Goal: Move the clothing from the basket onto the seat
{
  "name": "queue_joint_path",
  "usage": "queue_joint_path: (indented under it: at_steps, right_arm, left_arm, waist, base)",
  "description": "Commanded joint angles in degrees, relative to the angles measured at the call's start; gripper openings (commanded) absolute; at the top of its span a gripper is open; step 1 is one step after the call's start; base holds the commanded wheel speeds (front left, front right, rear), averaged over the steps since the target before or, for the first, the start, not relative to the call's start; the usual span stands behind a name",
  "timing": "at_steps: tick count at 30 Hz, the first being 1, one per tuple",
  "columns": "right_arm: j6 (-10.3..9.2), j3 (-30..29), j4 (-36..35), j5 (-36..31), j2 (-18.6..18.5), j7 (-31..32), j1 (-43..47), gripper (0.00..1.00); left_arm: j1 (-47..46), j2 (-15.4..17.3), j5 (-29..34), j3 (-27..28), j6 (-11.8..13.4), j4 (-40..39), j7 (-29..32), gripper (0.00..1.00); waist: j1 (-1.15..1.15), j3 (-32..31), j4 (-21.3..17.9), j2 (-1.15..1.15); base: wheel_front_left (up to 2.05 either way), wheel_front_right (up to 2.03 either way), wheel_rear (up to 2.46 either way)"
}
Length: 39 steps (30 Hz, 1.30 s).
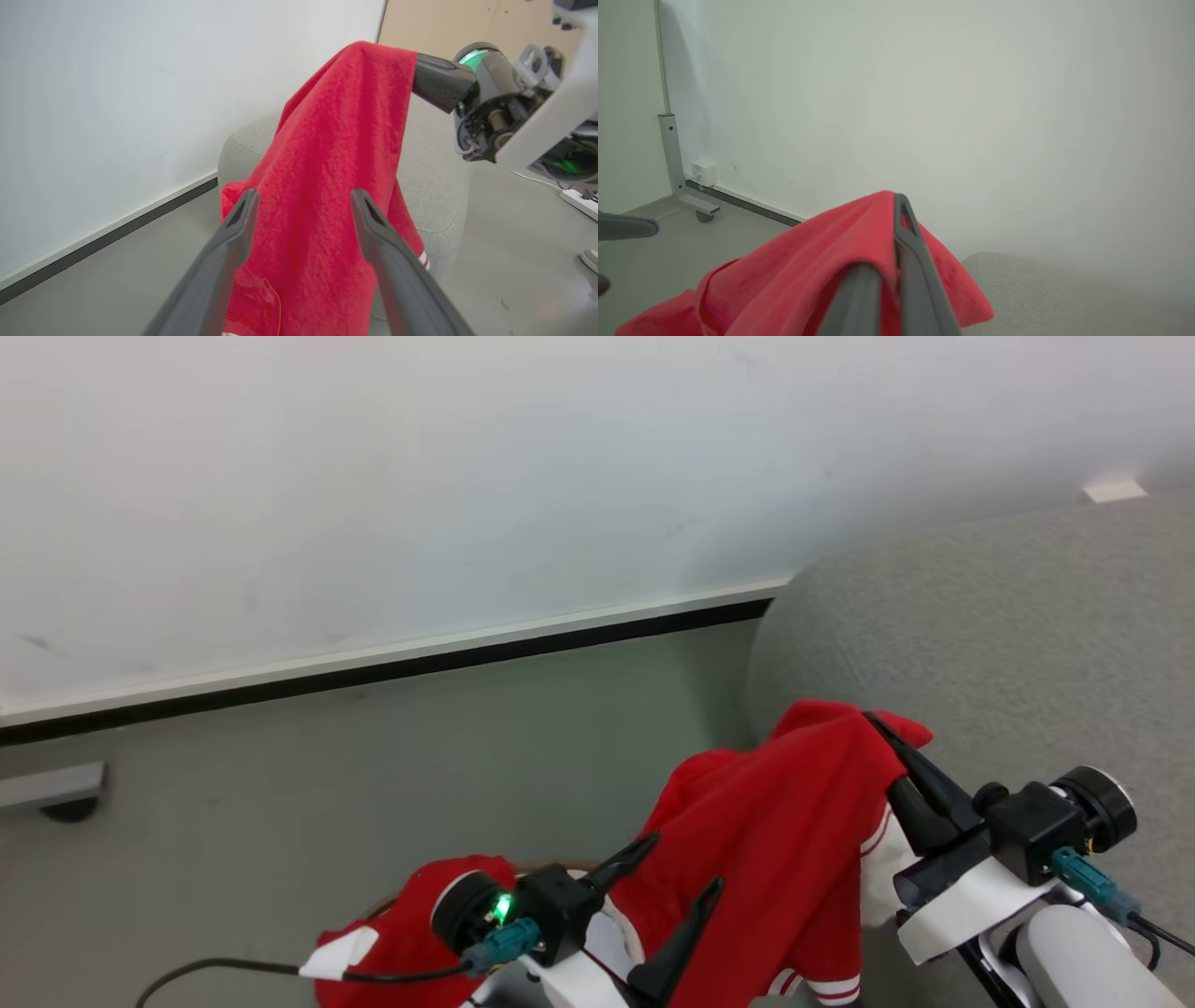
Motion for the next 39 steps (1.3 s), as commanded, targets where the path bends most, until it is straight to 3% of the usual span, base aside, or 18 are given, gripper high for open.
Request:
queue_joint_path:
  at_steps: [1, 9, 17, 23, 26, 33, 39]
  right_arm:
    - [-0.14, -0.3, -0.5, 0.8, -0.6, 0.0, 1.3, 0.0]
    - [-0.14, -3.1, -2.4, 0.8, -1.5, 0.0, 1.5, 0.0]
    - [-0.14, -9.6, -1.3, 1.2, -1.4, 1.2, -4.3, 0.0]
    - [-0.14, -19.2, 2.2, 2.2, -1.7, 3.3, -14.3, 0.0]
    - [-0.14, -26.3, 5.8, -0.5, -5.2, 5.8, -24.8, 0.0]
    - [-0.13, -43.1, 13.0, -9.8, -10.0, 7.6, -37.6, 0.0]
    - [-0.14, -56.3, 19.9, -19.2, -7.3, 5.2, -37.7, 0.0]
  left_arm:
    - [-0.4, -0.2, 0.8, -0.2, 0.0, -0.1, -0.2, 1.0]
    - [-1.9, 0.2, 1.9, -0.5, 0.4, -1.2, -0.4, 1.0]
    - [-5.9, 1.3, 2.9, -0.5, -0.6, -2.6, 0.3, 1.0]
    - [-9.9, 2.3, 3.7, 0.3, -1.5, -4.1, 1.1, 1.0]
    - [-14.1, 2.9, 4.5, 1.0, -2.5, -6.0, 2.0, 1.0]
    - [-19.7, 4.5, 6.1, 3.0, -2.9, -10.0, 2.1, 1.0]
    - [-20.9, 5.1, 6.1, 3.2, -3.0, -10.2, 1.5, 1.0]
  waist:
    - [0.0, 0.6, -2.1, 0.0]
    - [0.0, 3.7, -4.5, 0.0]
    - [0.0, 9.5, -3.2, 0.0]
    - [0.0, 16.1, -1.0, 0.0]
    - [0.0, 23.2, 2.0, 0.0]
    - [0.0, 33.8, 6.0, 0.0]
    - [0.0, 35.6, 6.8, 0.0]
  base:
    - [0.0, 0.0, 0.0]
    - [0.0, 0.0, 0.0]
    - [0.0, 0.0, 0.0]
    - [0.0, 0.0, 0.0]
    - [0.0, 0.0, 0.0]
    - [0.0, 0.0, 0.0]
    - [0.0, 0.0, 0.0]
